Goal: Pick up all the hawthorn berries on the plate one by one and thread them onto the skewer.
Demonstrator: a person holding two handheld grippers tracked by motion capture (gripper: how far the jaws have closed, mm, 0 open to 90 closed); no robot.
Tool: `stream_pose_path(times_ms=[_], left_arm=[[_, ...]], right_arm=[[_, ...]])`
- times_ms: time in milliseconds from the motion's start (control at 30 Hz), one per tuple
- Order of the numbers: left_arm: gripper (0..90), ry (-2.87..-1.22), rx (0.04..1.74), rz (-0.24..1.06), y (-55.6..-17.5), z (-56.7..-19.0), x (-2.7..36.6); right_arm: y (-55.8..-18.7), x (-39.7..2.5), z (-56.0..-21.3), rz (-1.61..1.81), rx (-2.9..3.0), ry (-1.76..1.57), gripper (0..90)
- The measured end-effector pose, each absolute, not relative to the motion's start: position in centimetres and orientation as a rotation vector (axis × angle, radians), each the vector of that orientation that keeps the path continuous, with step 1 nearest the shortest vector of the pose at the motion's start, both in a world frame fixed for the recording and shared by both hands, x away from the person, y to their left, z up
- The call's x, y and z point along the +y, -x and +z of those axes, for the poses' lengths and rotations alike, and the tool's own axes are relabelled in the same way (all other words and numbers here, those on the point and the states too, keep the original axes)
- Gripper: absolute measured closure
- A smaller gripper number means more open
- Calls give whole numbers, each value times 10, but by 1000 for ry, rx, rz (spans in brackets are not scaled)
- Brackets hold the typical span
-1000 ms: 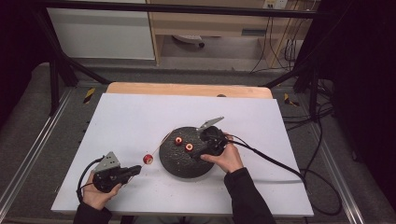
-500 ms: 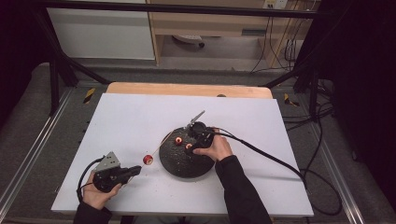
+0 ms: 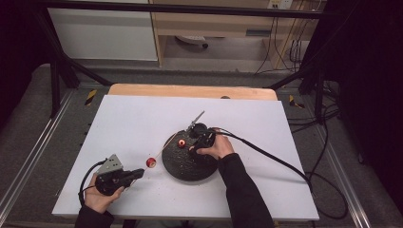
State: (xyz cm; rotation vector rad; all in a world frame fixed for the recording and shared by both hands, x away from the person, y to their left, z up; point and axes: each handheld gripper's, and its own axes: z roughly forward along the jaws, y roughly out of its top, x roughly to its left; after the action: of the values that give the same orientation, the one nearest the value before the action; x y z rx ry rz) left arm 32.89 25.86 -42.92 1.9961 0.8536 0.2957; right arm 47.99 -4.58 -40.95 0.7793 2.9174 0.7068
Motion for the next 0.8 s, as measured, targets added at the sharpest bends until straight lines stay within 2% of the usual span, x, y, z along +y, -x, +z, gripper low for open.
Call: stream_pose_path(times_ms=[233, 500, 800], left_arm=[[887, -2003, 853, 295, -330, -430, 259], [886, -2002, 854, 297, -329, -430, 258], [886, -2000, 850, 306, -328, -429, 256]], right_arm=[[-483, -44, -413, 688, 2941, -789, 613], [-481, -46, -406, 739, 2924, -821, 624], [-464, -64, -376, 956, 2792, -975, 626]])
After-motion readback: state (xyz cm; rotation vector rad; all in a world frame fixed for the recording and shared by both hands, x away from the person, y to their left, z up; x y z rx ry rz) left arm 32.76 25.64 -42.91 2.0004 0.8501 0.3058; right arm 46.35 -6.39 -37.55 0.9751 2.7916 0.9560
